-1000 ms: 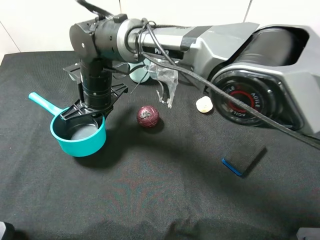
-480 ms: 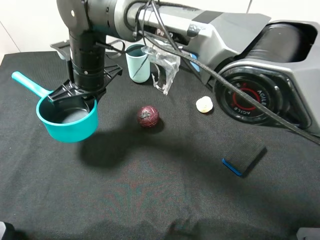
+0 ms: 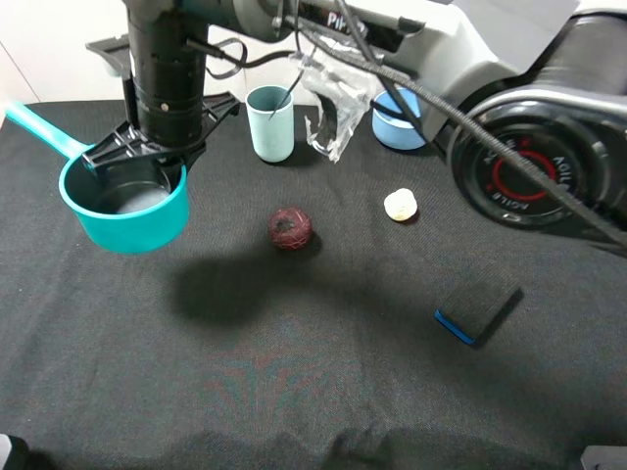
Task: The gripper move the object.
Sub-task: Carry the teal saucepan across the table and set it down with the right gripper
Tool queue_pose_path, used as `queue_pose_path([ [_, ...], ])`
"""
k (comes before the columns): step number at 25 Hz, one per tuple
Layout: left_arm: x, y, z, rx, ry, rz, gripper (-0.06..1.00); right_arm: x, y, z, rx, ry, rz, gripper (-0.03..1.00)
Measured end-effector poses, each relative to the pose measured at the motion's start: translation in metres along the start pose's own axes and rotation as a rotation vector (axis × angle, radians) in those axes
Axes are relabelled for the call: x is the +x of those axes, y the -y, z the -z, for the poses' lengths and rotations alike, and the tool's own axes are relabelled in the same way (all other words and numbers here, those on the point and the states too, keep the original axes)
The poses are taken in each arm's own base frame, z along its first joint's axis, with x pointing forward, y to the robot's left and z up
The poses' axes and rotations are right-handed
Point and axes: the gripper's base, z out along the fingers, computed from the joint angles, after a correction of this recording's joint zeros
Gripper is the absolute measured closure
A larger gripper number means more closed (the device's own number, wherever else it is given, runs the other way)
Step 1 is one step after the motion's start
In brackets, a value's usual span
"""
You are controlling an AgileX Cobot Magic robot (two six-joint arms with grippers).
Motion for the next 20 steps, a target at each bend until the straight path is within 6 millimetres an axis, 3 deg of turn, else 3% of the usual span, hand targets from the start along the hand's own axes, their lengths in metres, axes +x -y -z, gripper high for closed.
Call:
queue_pose_path([
  [8,0.000,0.000,0.000,0.000,0.000,0.000,-0.05,0.006,0.019,0.028,0.040,0.012,-0.013,0.96],
  [20,0.000,0.000,0.000,0.000,0.000,0.000,-0.05,0.030,0.057,0.057,0.079,-0.031,-0.040,0.96],
])
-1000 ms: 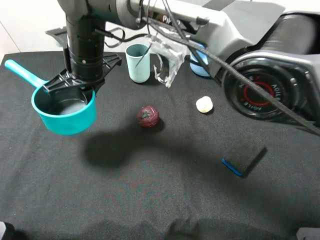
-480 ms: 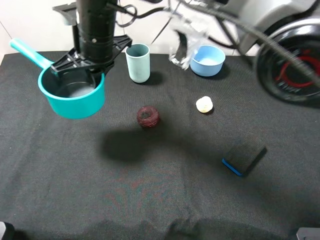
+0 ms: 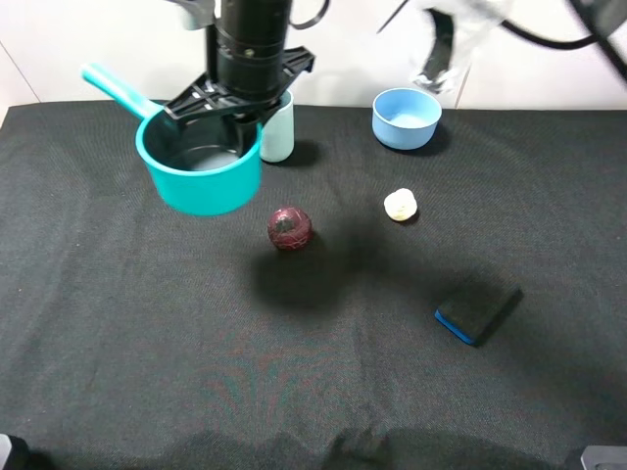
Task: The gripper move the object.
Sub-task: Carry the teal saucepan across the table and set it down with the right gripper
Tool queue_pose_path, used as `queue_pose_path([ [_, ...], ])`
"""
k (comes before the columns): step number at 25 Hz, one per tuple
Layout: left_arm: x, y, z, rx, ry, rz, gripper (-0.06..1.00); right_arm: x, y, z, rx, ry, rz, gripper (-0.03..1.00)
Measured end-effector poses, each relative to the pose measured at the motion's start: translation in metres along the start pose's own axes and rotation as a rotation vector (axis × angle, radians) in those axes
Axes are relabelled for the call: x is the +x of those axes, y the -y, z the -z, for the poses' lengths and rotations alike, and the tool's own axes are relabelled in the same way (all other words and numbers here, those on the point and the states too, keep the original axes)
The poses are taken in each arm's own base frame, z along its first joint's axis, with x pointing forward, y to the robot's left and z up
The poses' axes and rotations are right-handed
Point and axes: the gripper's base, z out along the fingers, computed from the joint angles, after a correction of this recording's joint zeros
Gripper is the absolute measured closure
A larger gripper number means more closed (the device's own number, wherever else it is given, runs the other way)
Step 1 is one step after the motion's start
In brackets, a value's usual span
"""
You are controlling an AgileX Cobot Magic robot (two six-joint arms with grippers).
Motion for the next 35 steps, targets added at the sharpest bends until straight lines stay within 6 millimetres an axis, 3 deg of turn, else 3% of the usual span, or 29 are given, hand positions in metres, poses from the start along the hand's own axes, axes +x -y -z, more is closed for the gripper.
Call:
queue_pose_path([
  [21,0.000,0.000,0.000,0.000,0.000,0.000,-0.05,0.056,0.095,0.025,0.049,-0.085,-0.174,0.96],
  [35,0.000,0.000,0.000,0.000,0.000,0.000,-0.05,0.101,0.156,0.024,0.083,-0.097,-0.329,0.96],
])
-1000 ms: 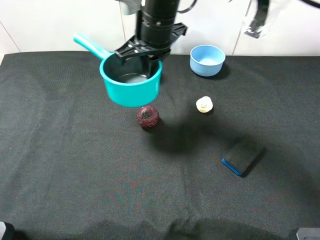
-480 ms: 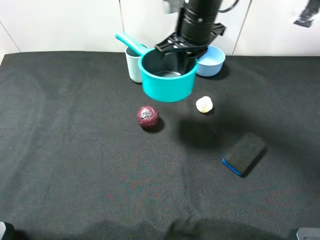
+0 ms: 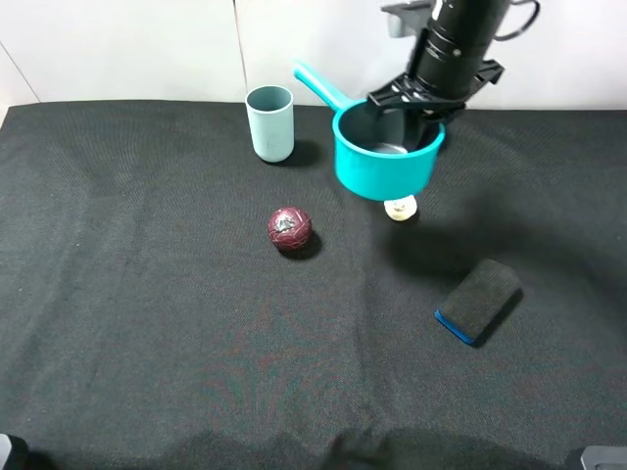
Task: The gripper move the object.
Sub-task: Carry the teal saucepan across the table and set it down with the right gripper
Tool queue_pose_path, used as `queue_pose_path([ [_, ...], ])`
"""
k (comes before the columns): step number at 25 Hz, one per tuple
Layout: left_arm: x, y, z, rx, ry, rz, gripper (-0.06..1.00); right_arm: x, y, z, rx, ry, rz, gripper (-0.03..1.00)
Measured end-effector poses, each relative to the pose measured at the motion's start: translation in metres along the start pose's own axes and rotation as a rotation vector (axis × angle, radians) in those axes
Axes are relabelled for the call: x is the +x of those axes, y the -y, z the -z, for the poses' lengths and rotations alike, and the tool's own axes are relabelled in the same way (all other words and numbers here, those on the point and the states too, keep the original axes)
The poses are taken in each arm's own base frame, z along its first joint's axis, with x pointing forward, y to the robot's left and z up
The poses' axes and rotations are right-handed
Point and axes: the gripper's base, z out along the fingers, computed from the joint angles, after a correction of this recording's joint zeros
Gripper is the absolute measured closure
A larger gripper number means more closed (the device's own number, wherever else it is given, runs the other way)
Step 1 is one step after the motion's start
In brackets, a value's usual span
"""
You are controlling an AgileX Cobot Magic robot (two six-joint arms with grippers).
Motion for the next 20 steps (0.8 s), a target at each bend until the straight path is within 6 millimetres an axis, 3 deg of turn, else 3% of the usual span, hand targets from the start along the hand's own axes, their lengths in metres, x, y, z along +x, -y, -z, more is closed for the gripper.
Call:
queue_pose_path([
  [20,0.000,0.000,0.000,0.000,0.000,0.000,-0.05,0.031,0.080,-0.023,-0.002,0.047,-0.176,0.96],
])
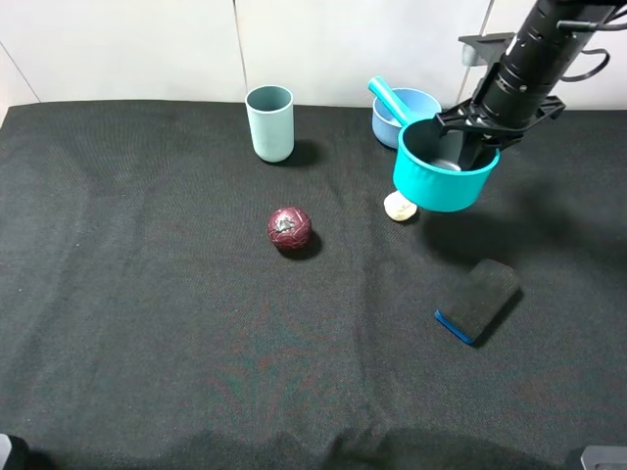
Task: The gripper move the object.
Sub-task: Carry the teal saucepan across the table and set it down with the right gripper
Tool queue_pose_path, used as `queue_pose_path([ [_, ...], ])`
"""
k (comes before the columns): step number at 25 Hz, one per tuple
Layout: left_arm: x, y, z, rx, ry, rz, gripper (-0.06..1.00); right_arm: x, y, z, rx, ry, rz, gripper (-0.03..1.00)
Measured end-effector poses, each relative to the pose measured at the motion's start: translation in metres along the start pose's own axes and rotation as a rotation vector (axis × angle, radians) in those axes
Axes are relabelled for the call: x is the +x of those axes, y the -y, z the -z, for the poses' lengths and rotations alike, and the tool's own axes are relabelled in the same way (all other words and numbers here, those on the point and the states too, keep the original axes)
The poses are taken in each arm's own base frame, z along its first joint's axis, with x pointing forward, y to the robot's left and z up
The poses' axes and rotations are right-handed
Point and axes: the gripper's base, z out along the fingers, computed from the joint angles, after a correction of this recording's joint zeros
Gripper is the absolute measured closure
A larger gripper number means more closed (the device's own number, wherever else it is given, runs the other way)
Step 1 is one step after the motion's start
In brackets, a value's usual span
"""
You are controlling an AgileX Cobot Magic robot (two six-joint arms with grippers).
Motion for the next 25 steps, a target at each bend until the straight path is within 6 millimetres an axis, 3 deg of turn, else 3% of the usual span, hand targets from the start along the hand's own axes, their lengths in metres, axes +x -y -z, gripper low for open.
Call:
queue_pose_path([
  [13,0.000,0.000,0.000,0.000,0.000,0.000,-0.05,-0.001,0.036,0.004,0.017,0.052,-0.094,0.96],
  [25,0.000,0.000,0.000,0.000,0.000,0.000,-0.05,0.001,0.048,0.006,0.081,0.055,-0.247,0.96],
])
